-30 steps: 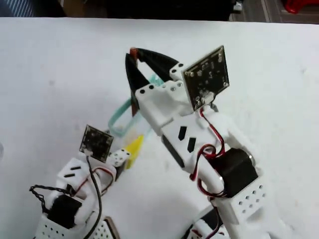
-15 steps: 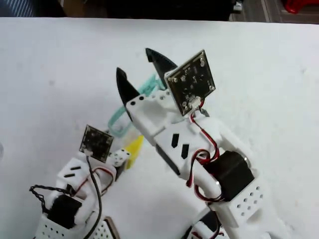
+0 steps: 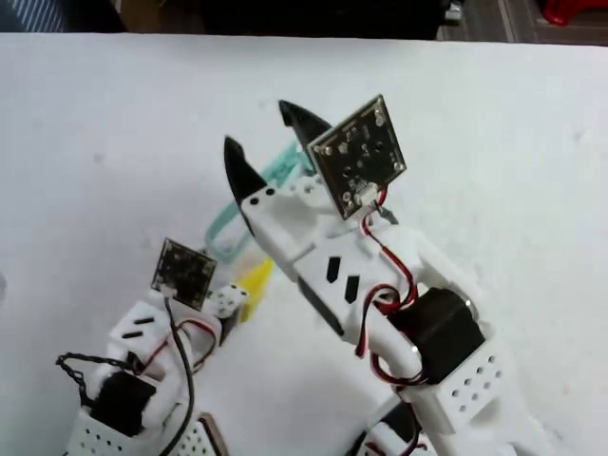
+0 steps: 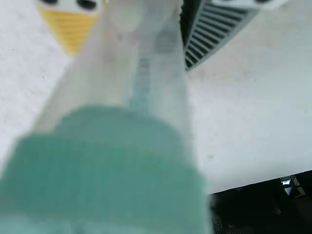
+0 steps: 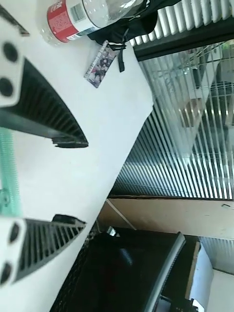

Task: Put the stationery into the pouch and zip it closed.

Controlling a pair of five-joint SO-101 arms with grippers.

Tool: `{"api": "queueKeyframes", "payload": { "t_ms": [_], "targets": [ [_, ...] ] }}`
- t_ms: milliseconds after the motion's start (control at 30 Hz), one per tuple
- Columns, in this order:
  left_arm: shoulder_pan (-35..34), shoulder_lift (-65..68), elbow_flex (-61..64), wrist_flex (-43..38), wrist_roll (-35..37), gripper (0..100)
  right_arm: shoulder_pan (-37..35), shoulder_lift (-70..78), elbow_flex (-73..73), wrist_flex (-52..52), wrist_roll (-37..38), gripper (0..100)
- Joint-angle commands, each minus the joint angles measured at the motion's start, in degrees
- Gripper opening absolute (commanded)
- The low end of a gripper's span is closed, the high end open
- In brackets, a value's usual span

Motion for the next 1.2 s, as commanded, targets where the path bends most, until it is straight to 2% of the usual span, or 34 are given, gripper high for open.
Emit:
{"api": "queueKeyframes", "payload": {
  "t_ms": [0, 200, 267, 333, 400, 500, 767, 933, 1167],
  "targets": [
    [0.57, -0.48, -0.18, -0.35, 0.70, 18, 0.48, -1.01, -0.97, 1.89, 0.62, 21.2],
    [0.57, -0.48, -0.18, -0.35, 0.70, 14, 6.46, -3.21, -0.97, 2.68, 0.62, 21.2],
    [0.75, -0.48, -0.18, -0.44, 0.44, 8, 8.22, -5.41, -0.97, 2.68, 0.62, 21.2],
    [1.10, -0.48, -0.09, -1.67, -3.87, 1, 9.27, -7.96, -0.70, 2.68, 0.53, 21.2],
    [1.10, -0.48, 1.05, -2.64, -6.33, 3, 9.36, -9.89, -0.53, 3.82, 0.44, 21.2],
    [1.10, -0.48, 2.55, -5.01, -6.42, 2, 8.92, -11.65, -0.62, 6.99, 0.09, 21.2],
    [1.36, -0.48, 2.55, -4.84, -7.03, 2, 8.92, -10.24, -0.88, 14.90, 0.53, 21.2],
    [9.80, -0.48, 2.64, -0.97, -17.76, 2, 8.92, -9.54, -0.97, 15.69, 0.53, 21.2],
    [9.19, -0.48, 2.64, -0.70, -18.73, 2, 9.45, -9.98, -0.53, 18.33, 0.09, 21.2]
  ]
}}
